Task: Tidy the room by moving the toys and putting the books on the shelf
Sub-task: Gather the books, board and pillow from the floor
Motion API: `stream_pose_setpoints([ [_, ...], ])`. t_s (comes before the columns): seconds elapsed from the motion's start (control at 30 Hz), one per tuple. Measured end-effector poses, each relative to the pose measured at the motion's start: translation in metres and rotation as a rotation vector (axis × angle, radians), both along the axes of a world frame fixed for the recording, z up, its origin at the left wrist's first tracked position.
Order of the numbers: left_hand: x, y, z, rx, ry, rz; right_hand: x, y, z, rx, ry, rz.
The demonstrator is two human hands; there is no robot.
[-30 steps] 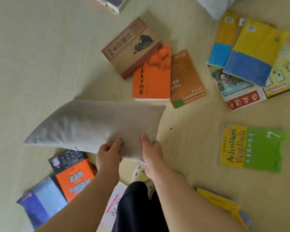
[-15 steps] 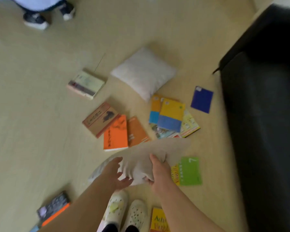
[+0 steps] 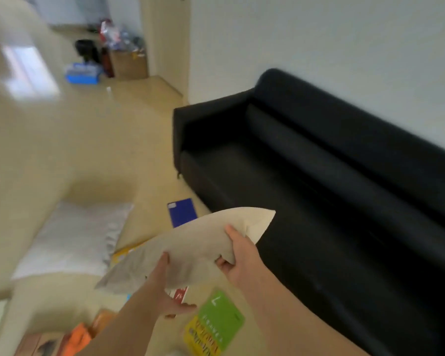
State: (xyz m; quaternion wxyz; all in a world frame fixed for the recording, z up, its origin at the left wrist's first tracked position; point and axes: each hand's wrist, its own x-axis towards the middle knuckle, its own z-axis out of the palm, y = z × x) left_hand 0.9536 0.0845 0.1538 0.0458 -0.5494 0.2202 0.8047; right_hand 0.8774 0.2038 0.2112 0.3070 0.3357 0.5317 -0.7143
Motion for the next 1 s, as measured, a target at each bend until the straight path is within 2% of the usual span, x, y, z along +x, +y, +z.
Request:
stream_pose_setpoints([
  [0.1,-0.055,0.000,0.019,0.084,0.073,-0.060,-0.034,0.027,0.024,-0.092,0.010,-0.124],
  [0.17,-0.091,0.001,0.027,0.111,0.049,-0.068,-0.048,0.050,0.031,-0.087,0.030,-0.095],
  [0.23,-0.122,0.013,0.032,0.050,0.017,-0.085,-0.056,0.073,0.031,-0.064,0.050,-0.060],
  [0.33,-0.156,0.039,0.035,-0.124,0.069,-0.153,-0.062,0.107,0.028,-0.051,0.086,-0.105],
  [0.53,-0.206,0.114,0.047,-0.203,0.211,-0.440,-0.083,0.195,0.028,-0.076,0.137,-0.372],
  [0.7,-0.275,0.222,0.049,-0.247,0.187,-0.625,-0.130,0.303,0.012,-0.052,0.140,-0.535],
  [0.87,-0.348,0.348,0.012,-0.270,0.135,-0.654,-0.200,0.427,-0.022,0.039,0.139,-0.532],
  [1.0,-0.390,0.433,-0.023,-0.294,0.052,-0.720,-0.233,0.503,-0.061,0.178,0.115,-0.617],
])
